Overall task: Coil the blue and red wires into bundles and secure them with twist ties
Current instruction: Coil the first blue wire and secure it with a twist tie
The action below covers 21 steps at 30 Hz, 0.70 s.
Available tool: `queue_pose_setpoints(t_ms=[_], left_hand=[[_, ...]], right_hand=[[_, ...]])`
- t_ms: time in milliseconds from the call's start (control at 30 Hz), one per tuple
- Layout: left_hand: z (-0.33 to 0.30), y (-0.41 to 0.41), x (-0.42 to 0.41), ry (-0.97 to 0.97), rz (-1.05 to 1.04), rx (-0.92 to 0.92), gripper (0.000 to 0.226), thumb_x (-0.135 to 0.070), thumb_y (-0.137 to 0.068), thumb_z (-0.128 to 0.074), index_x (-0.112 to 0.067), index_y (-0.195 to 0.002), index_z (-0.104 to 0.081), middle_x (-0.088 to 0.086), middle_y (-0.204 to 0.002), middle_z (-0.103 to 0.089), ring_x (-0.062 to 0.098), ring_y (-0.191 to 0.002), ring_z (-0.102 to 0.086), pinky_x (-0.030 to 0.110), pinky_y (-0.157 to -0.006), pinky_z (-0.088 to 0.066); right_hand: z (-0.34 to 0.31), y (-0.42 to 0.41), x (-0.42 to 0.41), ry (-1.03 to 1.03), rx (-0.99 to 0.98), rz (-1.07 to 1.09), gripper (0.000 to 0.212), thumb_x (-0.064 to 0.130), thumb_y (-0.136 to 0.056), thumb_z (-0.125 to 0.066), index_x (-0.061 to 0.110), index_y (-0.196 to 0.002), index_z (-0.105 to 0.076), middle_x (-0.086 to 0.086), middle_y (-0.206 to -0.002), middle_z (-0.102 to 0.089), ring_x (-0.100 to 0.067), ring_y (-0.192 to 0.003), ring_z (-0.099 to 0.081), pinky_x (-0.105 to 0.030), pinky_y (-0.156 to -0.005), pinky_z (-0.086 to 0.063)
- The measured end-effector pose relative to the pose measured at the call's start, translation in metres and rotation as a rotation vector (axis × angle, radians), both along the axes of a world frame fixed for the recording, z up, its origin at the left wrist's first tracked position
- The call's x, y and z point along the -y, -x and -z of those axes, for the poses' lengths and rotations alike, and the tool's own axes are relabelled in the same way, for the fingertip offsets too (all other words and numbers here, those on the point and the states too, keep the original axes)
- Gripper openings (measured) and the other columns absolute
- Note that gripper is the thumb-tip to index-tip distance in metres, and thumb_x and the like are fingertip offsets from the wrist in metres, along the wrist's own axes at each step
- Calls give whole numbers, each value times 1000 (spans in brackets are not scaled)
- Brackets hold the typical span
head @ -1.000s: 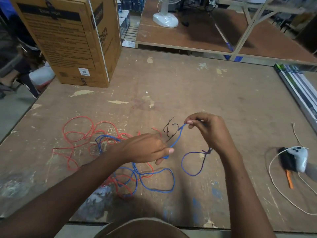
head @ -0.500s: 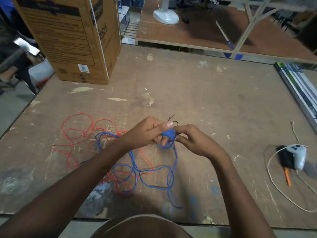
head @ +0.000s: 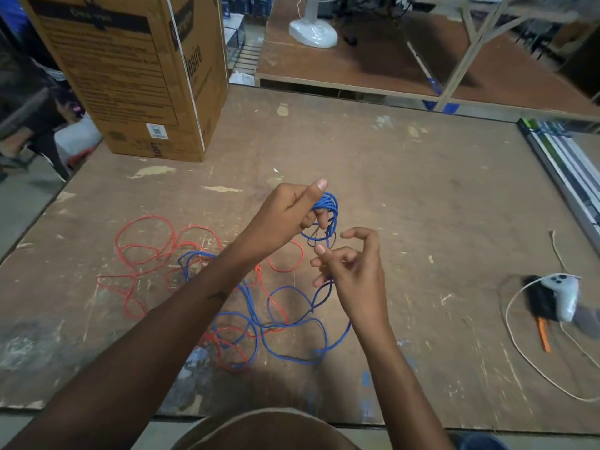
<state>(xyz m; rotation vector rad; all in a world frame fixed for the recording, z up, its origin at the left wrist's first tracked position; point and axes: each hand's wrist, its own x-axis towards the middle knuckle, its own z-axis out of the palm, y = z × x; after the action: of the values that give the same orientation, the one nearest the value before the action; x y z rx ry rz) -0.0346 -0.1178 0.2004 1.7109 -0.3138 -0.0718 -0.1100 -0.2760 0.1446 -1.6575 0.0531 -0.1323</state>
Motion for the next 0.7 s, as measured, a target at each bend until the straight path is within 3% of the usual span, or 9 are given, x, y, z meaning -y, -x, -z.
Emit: queue_pose_setpoints(t_ms=[133, 233, 333, 433, 500, 600, 700], left_hand=[[1, -7, 0, 260, -2, -224, 61, -38, -113, -45, -13, -60, -62, -4, -50, -19, 10, -42, -14, 25, -47, -11], [4, -8, -2, 310, 12, -310, 58, -39, -112, -46, -12, -63, -61, -5, -49, -16, 9, -40, -11, 25, -46, -9], [-3, -7, -5, 289, 66, -379, 55, -36, -112, -46, -11, -65, -60, -6, -49, -16, 9, -37, -10, 20, -42, -14], [-18, -5, -11, 377, 197, -535, 51, -34, -111, -44, -15, -67, -58, -10, -46, -18, 5, -31, -12, 21, -38, -12], [-21, -3, -12, 394, 244, -566, 50, -34, -112, -43, -15, -68, -59, -11, -46, -20, 3, -31, -13, 22, -37, -12], [-22, -2, -11, 306, 155, -489, 49, -33, -112, -44, -12, -70, -60, -9, -46, -21, 5, -33, -12, 22, -40, -11], [-23, -10, -13, 219, 65, -380, 51, -33, -113, -44, -9, -71, -60, -7, -47, -20, 7, -35, -11, 20, -42, -11]], right_hand=[[-5, -5, 9, 411, 90, 56, 10, 29, -106, -69, 23, -98, -69, 11, -82, -81, -5, -74, -76, -32, -76, -57], [2, -10, 8, 627, 129, 123, 17, 30, -108, -65, 25, -96, -76, 5, -65, -65, -12, -55, -51, -36, -61, -42], [7, -12, 2, 642, 155, 176, 16, 24, -107, -66, 22, -101, -80, -2, -67, -66, -19, -58, -47, -34, -61, -35], [15, -18, 5, 725, 237, 268, 13, 8, -104, -66, 12, -105, -78, -7, -94, -76, -27, -74, -68, -34, -67, -48], [18, -24, 9, 783, 237, 301, 19, 1, -101, -65, 10, -111, -78, -3, -108, -71, -25, -83, -71, -30, -71, -49], [17, -26, 3, 704, 285, 325, 42, -6, -101, -56, 15, -134, -72, -1, -101, -73, -17, -84, -69, -16, -71, -40], [12, -14, -9, 480, 240, 274, 38, 8, -112, -51, 24, -146, -56, 9, -95, -76, -2, -71, -62, -14, -65, -39]])
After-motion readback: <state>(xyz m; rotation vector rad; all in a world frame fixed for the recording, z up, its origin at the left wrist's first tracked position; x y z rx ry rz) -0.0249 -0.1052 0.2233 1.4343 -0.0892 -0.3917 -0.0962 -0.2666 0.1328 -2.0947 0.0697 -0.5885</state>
